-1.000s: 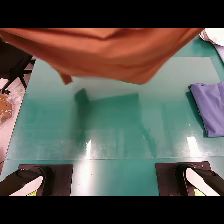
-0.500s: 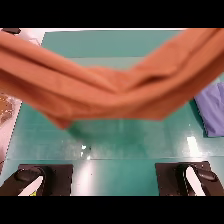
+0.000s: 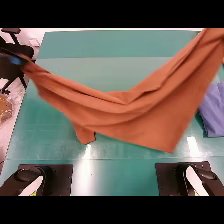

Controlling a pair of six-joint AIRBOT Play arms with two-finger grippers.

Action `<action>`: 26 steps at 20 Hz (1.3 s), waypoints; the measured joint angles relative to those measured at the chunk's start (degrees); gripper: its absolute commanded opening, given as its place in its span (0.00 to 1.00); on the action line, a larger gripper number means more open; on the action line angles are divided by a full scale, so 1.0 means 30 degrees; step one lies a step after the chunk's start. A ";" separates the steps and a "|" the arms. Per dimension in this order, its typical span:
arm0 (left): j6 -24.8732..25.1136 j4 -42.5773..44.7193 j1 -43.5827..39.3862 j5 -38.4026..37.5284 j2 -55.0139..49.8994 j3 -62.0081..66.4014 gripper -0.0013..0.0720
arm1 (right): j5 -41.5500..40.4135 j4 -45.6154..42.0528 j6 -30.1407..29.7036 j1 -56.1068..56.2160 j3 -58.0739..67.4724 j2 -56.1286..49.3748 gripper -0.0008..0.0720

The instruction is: Fold the shirts.

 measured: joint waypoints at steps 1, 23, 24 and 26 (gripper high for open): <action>-0.0160 -0.0007 0.0000 0.1231 -0.0029 -0.1698 0.05 | -0.0423 0.0080 -0.0299 0.0000 -0.0962 -0.0648 0.03; -0.0357 -0.2375 0.0131 2.5288 -0.7461 -1.2145 0.97 | -0.9245 0.0277 -0.2229 0.1661 -0.4014 -1.1366 0.78; -0.0219 -0.2382 0.0233 2.5471 -0.7475 -1.1948 0.97 | -0.8939 0.0262 -0.2244 0.1421 -0.3621 -1.1387 0.78; 0.0262 -0.2361 0.0678 2.5041 -0.7402 -1.1198 0.97 | -0.8051 0.0233 -0.2237 0.0750 -0.2725 -1.1417 0.78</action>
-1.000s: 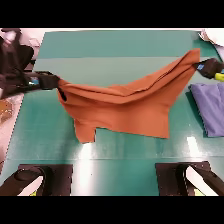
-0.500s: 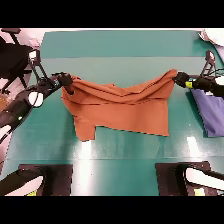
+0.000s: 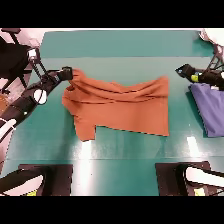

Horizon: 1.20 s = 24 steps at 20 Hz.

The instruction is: Fold the shirts.

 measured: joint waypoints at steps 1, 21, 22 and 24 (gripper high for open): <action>0.0342 0.0015 0.0372 -0.0896 0.0066 0.0590 0.97 | 0.0568 -0.0051 0.0000 -0.0423 0.0408 0.0000 0.78; 1.4090 -0.7329 0.8918 -2.0968 -0.4714 0.3657 0.97 | 0.5064 -0.0095 0.0007 -0.5610 -0.5610 0.5894 0.78; 1.4440 -0.7730 0.8939 -2.0509 -0.4845 0.3657 0.97 | 0.5013 -0.0095 0.0015 -0.5617 -0.5683 0.6069 0.78; 1.5008 -0.8298 0.8954 -1.9759 -0.5231 0.3657 0.97 | 0.4976 -0.0109 0.0015 -0.5625 -0.5778 0.6280 0.78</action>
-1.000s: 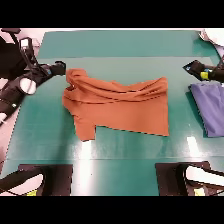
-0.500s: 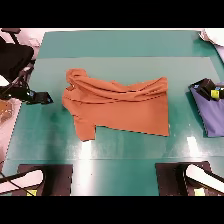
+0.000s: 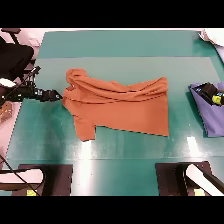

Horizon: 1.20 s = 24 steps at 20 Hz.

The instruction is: Fold the shirts.

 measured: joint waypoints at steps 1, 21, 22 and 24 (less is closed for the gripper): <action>0.0240 -0.0240 0.0007 0.0255 -0.0291 0.0000 0.97 | 0.0000 0.0000 0.0000 -0.0015 -0.0022 0.0066 0.78; 0.3534 -0.4167 0.0022 -0.2419 -0.2747 0.1763 0.05 | 0.1552 -0.0138 0.0015 -0.0015 -0.0095 0.0219 0.78; 0.3461 -0.4197 0.0015 -0.3118 -0.2747 0.2317 0.05 | 0.1872 -0.0466 0.0029 -0.0015 -0.0095 0.0219 0.78; 0.3038 -0.4204 0.0022 -0.4218 -0.2747 0.3279 0.05 | 0.2943 -0.1668 0.0328 0.0007 -0.0102 0.0226 0.78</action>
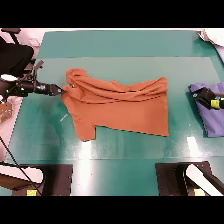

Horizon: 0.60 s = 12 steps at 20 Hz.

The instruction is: Fold the shirts.

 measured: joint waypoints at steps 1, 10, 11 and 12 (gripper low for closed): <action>-0.0204 -0.0007 -0.0007 -0.0415 0.0007 0.0335 0.05 | 0.0554 -0.0685 0.0211 0.0000 -0.0080 0.0000 0.78; -0.1137 -0.0007 0.0000 -0.2149 0.0000 0.1224 0.05 | 0.2557 -0.2506 -0.0240 0.0000 -0.4619 -0.0772 0.78; -0.1202 -0.0007 0.0000 -0.2200 0.0000 0.1239 0.05 | 0.2594 -0.2433 -0.0539 0.0000 -0.4962 -0.1107 0.78; -0.1304 -0.0007 0.0000 -0.2259 0.0000 0.1253 0.05 | 0.2652 -0.2259 -0.0809 0.0000 -0.5195 -0.1464 0.78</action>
